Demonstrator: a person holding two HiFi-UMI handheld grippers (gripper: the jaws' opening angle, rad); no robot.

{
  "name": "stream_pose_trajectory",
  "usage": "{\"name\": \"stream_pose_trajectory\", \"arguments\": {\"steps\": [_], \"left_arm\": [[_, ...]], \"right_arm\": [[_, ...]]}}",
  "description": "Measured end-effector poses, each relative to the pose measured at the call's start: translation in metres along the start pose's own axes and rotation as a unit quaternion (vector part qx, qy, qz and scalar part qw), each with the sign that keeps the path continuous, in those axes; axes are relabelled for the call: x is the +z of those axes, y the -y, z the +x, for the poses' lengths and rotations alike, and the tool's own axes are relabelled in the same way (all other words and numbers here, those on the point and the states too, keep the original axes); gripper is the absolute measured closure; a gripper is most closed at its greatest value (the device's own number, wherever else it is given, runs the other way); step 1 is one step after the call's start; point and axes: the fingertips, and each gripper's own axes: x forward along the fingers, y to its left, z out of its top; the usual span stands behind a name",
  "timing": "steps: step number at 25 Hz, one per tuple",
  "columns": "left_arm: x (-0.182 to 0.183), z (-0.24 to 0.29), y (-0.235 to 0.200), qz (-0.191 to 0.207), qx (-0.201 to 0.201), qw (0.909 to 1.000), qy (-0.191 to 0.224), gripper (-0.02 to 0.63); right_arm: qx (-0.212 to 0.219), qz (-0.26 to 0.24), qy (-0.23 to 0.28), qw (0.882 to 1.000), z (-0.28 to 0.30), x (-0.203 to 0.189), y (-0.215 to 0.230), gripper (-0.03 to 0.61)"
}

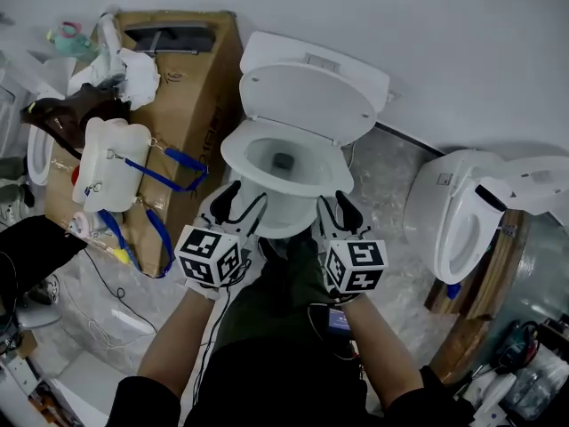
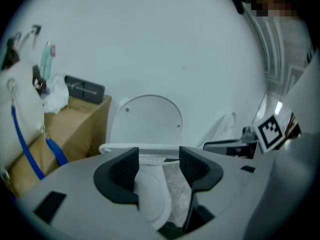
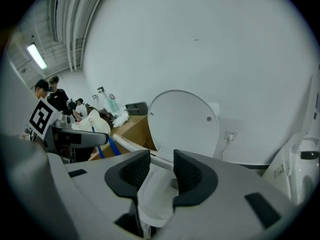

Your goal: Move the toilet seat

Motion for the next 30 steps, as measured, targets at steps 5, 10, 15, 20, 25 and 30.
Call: {"name": "stream_pose_trajectory", "arguments": {"steps": [5,10,15,20,25,30], "left_arm": [[0.024,0.013,0.011,0.169,0.064,0.9836,-0.006,0.359],[0.039,0.029,0.016,0.137,0.068,0.9883,0.002,0.359],[0.059,0.04,0.012,0.119,0.078,0.9897,0.02,0.359],[0.078,0.053,0.012,0.109,0.079,0.9906,0.025,0.359],[0.092,0.064,0.01,0.092,0.081,0.992,0.034,0.359],[0.105,0.074,0.009,0.087,0.083,0.9919,0.04,0.359]], "right_arm": [[0.005,0.012,0.016,1.0,0.003,0.017,0.004,0.43],[0.004,0.012,0.02,1.0,0.006,0.03,0.011,0.43],[0.01,0.01,0.027,1.0,0.014,0.049,0.019,0.43],[0.014,0.008,0.029,0.999,0.02,0.067,0.029,0.43],[0.016,0.002,0.033,0.999,0.028,0.082,0.037,0.43],[0.017,-0.004,0.036,0.999,0.033,0.096,0.044,0.43]]}}
